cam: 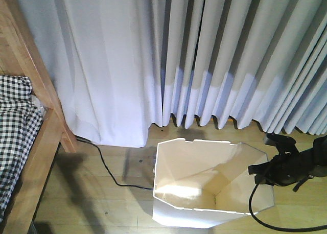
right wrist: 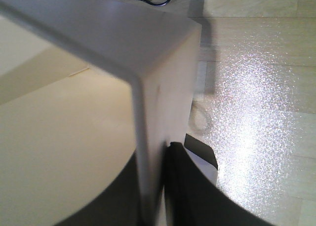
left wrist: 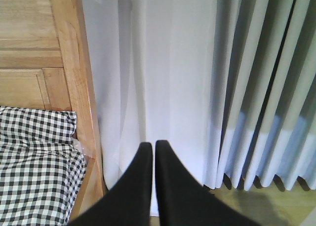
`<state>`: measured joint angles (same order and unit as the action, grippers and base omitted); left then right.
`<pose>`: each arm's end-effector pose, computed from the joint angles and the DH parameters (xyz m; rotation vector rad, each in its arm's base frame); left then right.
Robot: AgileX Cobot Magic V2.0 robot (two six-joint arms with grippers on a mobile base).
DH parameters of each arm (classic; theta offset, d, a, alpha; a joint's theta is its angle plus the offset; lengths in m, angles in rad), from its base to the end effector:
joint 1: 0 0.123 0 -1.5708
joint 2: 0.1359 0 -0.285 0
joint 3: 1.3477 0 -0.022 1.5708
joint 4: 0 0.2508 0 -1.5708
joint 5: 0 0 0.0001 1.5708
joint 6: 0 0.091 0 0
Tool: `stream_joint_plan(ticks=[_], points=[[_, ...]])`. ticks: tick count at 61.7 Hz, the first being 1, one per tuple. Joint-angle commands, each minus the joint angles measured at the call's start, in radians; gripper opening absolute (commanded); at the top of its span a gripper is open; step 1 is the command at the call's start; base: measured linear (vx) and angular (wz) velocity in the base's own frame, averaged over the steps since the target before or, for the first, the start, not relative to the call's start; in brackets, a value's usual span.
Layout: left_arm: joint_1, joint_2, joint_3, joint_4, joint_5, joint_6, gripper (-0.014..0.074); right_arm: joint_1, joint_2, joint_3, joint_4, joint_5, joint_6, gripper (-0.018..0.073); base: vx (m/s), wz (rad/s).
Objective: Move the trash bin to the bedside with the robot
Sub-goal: 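Keep holding the bin while driving up beside the bed head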
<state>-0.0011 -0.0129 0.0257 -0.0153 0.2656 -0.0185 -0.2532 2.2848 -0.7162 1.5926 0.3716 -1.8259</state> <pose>0.0549 -0.0004 0.1812 -0.0254 1.7619 -0.0285 0.2665 -0.0347 -0.0211 0.0045 2.9172 0.4978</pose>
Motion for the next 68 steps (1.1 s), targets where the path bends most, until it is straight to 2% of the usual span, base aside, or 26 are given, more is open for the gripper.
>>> stream_joint_plan(ticks=[1,55,68], points=[[-0.002,-0.014,0.019,-0.003,-0.069,-0.004,-0.0006,-0.002,-0.064,-0.005,0.016,0.194,0.006,-0.0005,0.00,0.00],[-0.002,-0.014,0.019,-0.003,-0.069,-0.004,-0.0006,-0.002,-0.064,-0.005,0.022,0.191,0.006,-0.0005,0.00,0.00],[-0.002,-0.014,0.019,-0.003,-0.069,-0.004,-0.0006,-0.002,-0.063,-0.007,0.031,0.153,-0.032,-0.0005,0.00,0.00]])
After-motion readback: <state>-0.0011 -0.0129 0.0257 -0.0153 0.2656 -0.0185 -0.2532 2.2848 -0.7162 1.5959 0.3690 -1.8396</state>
